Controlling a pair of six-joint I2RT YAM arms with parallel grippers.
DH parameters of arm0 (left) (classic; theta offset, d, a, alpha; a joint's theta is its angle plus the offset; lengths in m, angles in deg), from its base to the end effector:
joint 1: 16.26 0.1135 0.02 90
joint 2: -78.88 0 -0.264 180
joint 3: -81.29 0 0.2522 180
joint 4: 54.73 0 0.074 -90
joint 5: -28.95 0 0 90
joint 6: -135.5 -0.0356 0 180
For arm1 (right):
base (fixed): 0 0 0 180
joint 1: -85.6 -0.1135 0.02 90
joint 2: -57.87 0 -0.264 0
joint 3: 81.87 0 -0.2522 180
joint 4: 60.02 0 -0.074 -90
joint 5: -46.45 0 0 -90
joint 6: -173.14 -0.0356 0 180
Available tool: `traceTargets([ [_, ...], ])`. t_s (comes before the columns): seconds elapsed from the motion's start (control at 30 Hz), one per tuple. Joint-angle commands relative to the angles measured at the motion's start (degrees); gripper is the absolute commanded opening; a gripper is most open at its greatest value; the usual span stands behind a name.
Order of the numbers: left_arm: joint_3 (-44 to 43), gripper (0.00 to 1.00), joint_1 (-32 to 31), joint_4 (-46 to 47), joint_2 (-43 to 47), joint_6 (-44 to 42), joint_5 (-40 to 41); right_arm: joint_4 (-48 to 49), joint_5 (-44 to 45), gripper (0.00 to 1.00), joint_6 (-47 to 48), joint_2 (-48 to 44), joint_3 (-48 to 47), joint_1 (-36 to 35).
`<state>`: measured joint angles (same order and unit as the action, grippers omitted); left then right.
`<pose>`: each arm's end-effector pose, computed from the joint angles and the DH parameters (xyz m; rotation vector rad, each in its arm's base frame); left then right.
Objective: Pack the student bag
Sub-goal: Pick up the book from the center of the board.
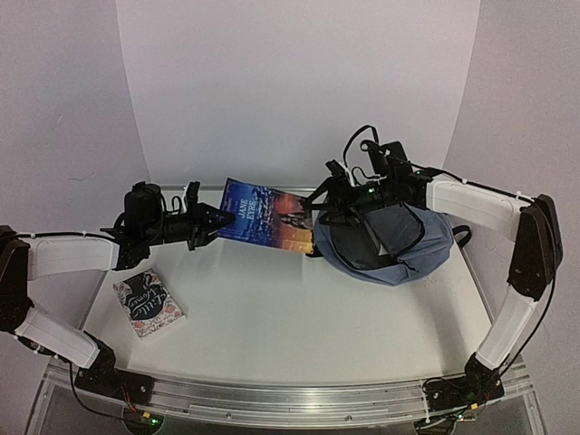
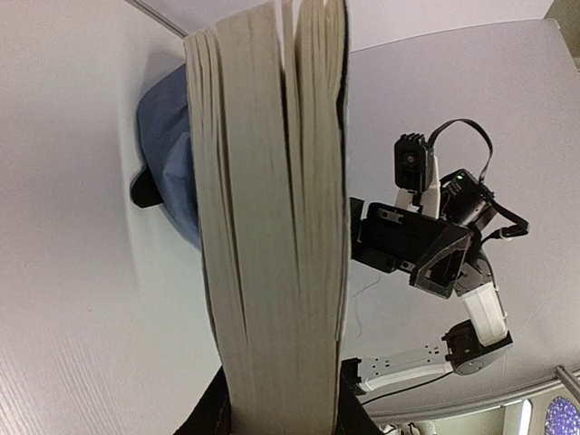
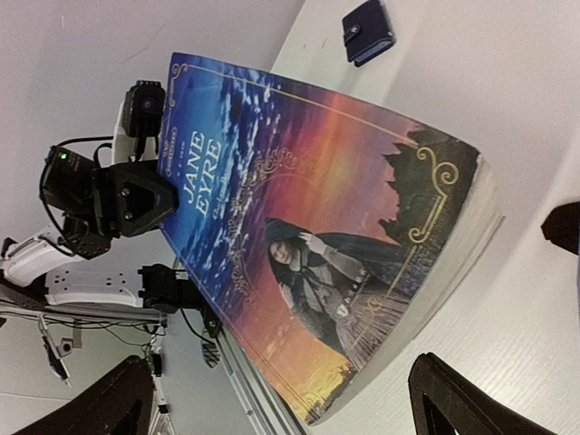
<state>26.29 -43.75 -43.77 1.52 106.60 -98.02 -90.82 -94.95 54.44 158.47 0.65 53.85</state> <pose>0.2526 -0.1556 0.2549 -0.0541 2.0618 -1.6131 0.3257 0.2343 0.3056 -0.6380 2.2394 1.5427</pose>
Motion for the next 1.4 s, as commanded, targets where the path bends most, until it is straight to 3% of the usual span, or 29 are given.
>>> traceTargets([
  [0.0,-2.5,0.00,-0.2,23.9,3.2,5.0,-3.2,8.5,-6.6,0.98,-4.4,1.8,1.9,0.1],
  [0.17,-2.9,0.00,-0.3,25.5,3.2,6.2,-3.4,11.0,-6.3,0.98,-6.0,2.1,3.8,0.2],
  [0.33,-1.8,0.00,-0.5,32.9,0.8,9.7,-4.2,23.4,-9.8,0.92,-14.0,1.5,5.8,0.1],
  [0.53,-0.5,0.00,-0.7,44.2,-3.8,15.4,-4.7,43.4,-12.3,0.74,-30.9,2.7,8.5,-0.3],
  [0.83,-1.8,0.00,-1.9,41.3,-5.0,14.7,-4.6,48.1,-12.1,0.58,-36.0,4.3,6.8,-1.0],
  [0.93,-2.3,0.00,-2.2,38.9,-5.3,13.9,-5.3,48.6,-12.3,0.40,-35.9,4.2,6.7,-1.0],
  [1.03,-2.9,0.15,-2.3,33.6,-4.3,11.9,-6.7,48.5,-12.8,0.18,-35.1,3.2,7.8,-1.0],
  [1.13,-4.4,0.46,-2.2,22.4,-1.4,5.6,-8.1,48.3,-13.4,0.02,-33.6,1.1,9.7,-0.9],
  [1.23,-6.4,0.67,-2.1,10.9,1.4,0.3,-9.5,48.3,-14.7,0.00,-31.9,-0.7,11.8,-1.0],
  [1.37,-8.4,0.73,-2.1,5.6,1.1,-2.7,-13.6,48.4,-16.3,0.00,-29.8,-2.8,14.1,-1.0],
])
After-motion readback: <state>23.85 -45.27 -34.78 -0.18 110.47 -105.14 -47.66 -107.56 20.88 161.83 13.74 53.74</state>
